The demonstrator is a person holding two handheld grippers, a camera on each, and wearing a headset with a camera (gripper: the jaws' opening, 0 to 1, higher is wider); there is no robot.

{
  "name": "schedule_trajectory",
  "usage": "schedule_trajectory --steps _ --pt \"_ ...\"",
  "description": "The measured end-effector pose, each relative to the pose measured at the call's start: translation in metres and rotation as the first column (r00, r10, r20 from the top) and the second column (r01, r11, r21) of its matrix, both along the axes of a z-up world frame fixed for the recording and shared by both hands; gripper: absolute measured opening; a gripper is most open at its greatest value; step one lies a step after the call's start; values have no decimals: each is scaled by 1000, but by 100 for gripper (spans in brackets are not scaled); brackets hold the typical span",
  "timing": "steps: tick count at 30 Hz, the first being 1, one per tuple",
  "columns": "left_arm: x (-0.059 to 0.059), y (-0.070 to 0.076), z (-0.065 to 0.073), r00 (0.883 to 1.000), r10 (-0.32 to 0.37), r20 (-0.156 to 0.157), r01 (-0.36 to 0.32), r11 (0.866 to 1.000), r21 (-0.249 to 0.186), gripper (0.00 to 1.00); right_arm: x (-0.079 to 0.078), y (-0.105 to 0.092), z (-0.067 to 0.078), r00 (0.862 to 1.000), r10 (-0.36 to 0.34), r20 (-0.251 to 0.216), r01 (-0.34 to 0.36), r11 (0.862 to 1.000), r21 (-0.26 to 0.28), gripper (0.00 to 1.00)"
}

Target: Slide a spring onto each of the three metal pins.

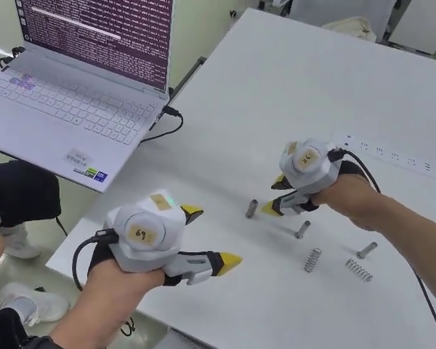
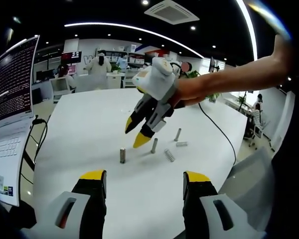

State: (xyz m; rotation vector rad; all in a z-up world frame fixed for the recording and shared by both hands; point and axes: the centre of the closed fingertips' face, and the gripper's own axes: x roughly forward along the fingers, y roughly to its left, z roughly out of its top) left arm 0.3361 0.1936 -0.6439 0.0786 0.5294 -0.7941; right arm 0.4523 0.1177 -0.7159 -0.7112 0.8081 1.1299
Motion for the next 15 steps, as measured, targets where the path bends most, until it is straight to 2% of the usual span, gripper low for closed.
schedule_trajectory --steps 9,15 --pt "1 -1 4 1000 5 8 -5 1000 -1 58 -7 -8 11 998 -54 24 52 997 48 34" --pt "0 -2 7 1000 4 13 -4 1000 0 58 -12 -18 23 993 -108 39 103 990 100 35"
